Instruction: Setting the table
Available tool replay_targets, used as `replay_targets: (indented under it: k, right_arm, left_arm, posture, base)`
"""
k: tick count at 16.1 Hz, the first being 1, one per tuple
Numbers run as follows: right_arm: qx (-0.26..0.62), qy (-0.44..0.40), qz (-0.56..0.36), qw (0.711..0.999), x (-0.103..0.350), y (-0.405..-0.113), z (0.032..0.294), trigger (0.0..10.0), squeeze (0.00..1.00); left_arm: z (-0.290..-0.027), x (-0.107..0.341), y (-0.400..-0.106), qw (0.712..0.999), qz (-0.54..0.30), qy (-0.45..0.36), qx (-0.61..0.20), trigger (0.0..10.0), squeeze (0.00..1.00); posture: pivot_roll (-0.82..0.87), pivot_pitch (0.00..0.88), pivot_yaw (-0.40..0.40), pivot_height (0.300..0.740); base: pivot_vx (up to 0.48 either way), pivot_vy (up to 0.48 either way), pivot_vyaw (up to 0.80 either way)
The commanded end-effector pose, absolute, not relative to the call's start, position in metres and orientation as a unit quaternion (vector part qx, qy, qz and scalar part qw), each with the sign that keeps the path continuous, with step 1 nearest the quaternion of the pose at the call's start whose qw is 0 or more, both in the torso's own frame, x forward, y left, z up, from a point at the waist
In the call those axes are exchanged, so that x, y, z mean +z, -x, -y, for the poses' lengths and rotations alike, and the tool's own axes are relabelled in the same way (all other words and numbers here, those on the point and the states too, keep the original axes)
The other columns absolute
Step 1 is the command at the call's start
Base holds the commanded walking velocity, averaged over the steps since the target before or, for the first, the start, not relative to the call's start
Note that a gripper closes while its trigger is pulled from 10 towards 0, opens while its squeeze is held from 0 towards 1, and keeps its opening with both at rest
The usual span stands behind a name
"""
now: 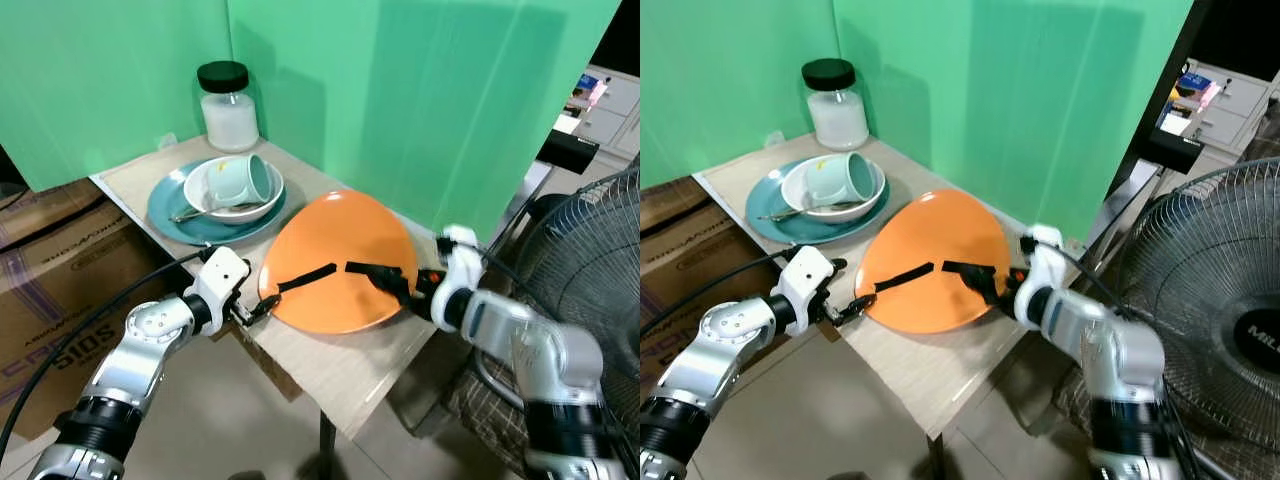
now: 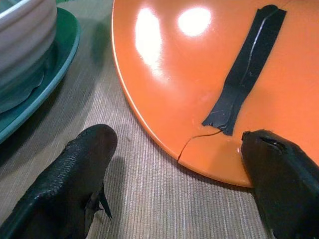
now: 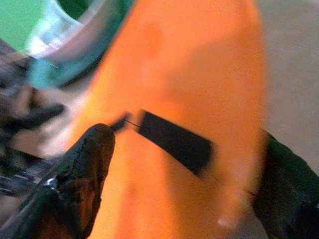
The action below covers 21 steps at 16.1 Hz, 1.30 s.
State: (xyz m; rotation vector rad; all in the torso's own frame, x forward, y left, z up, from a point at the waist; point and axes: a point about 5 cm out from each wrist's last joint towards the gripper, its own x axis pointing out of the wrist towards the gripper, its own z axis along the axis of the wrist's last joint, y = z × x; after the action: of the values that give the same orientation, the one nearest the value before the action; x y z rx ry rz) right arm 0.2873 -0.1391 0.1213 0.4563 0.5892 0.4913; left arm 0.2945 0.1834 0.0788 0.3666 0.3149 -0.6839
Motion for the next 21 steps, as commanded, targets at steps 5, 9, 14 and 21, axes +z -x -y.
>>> replay_targets:
  k: [5, 9, 14, 21]
  right_arm:
    - [0.239, -0.255, -0.296, 0.889, 0.1202, -0.2862, 0.1361, 0.0, 0.0]
    - [0.233, -0.273, -0.305, 0.882, 0.1196, -0.2856, 0.1358, 0.0, 0.0]
    - [0.227, -0.272, -0.306, 0.884, 0.12, -0.2886, 0.1368, 0.0, 0.0]
    - [0.222, -0.27, -0.297, 0.888, 0.1228, -0.2927, 0.1391, 0.0, 0.0]
  left_arm:
    - [-0.1857, 0.0672, -0.2917, 0.907, -0.18, -0.191, -0.329, 10.0, 0.0]
    - [-0.1848, 0.0673, -0.2937, 0.907, -0.177, -0.194, -0.329, 10.0, 0.0]
    - [-0.1843, 0.0675, -0.2952, 0.907, -0.174, -0.197, -0.328, 10.0, 0.0]
    - [-0.1836, 0.0718, -0.2984, 0.91, -0.159, -0.207, -0.322, 10.0, 0.0]
  posture:
    - [0.12, 0.0, -0.013, 0.74]
    - [0.12, 0.0, -0.012, 0.74]
    - [0.12, 0.0, -0.013, 0.74]
    - [0.12, 0.0, -0.012, 0.74]
  base:
    - [0.0, 0.0, 0.0]
    - [0.0, 0.0, 0.0]
    - [0.0, 0.0, 0.0]
    - [0.0, 0.0, 0.0]
